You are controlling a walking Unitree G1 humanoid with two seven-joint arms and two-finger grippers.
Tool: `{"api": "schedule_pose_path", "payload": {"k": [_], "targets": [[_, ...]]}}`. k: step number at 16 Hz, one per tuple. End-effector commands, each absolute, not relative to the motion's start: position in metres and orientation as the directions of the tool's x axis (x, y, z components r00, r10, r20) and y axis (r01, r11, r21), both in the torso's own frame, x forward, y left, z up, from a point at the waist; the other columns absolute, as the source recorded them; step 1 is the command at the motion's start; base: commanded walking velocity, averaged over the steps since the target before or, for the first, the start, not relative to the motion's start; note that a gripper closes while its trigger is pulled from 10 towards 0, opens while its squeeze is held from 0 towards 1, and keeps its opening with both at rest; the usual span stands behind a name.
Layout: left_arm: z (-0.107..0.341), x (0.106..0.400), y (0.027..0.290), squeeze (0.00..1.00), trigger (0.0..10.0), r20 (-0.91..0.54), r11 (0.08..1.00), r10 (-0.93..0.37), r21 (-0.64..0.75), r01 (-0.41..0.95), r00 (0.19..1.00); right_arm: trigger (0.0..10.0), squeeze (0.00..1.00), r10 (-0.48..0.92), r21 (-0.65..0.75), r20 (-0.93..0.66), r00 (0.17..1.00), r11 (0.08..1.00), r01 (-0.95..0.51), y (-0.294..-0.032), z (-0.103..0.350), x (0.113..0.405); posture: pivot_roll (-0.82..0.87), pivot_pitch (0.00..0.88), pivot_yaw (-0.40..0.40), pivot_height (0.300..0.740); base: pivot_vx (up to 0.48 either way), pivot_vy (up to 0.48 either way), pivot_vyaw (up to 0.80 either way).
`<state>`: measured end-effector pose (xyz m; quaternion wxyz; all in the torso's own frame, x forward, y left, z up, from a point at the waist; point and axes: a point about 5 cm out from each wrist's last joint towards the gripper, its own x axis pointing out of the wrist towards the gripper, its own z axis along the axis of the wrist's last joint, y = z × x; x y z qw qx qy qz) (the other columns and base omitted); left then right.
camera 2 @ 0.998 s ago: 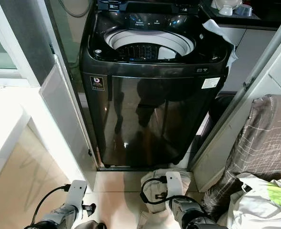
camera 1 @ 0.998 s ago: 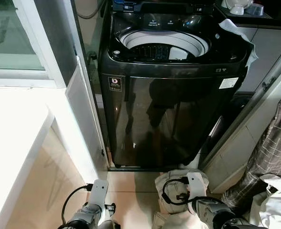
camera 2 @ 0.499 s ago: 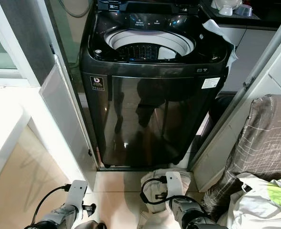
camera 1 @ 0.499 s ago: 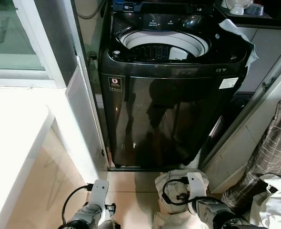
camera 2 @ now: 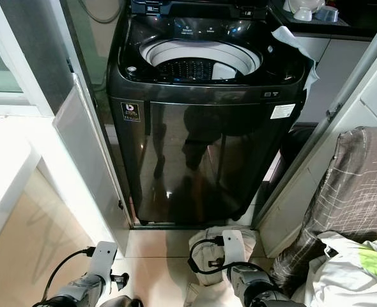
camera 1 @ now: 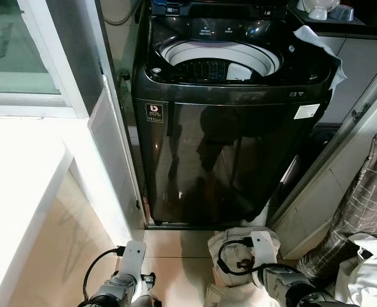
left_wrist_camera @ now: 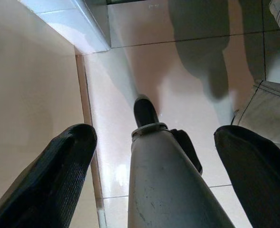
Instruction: Clothes washing
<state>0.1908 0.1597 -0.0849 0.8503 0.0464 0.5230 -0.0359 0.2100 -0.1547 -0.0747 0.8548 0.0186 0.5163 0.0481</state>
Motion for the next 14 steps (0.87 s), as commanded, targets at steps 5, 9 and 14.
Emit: {"api": "schedule_pose_path", "payload": {"k": [5,9,14], "targets": [[-0.0864,0.188,0.1587,0.0,10.0,-0.897,0.992,-0.015,0.043,0.122,0.442,0.0,0.0,0.099,0.079,-0.878,0.469,0.995,-0.063,-0.1557,-0.0735,0.2119,-0.07,0.0,-0.002,0.74,0.0,0.0,0.0],[-0.0864,0.1879,0.1585,0.0,10.0,-0.895,0.993,-0.016,0.037,0.11,0.445,0.0,0.0,0.099,0.085,-0.877,0.47,0.995,-0.05,-0.1556,-0.0737,0.2117,-0.07,0.0,-0.002,0.74,0.0,0.0,0.0],[-0.0865,0.1876,0.159,0.0,10.0,-0.895,0.993,-0.016,0.038,0.112,0.445,0.0,0.0,0.096,0.083,-0.879,0.467,0.995,-0.048,-0.1553,-0.074,0.2112,-0.06,0.0,-0.007,0.74,0.0,0.0,0.0]]}}
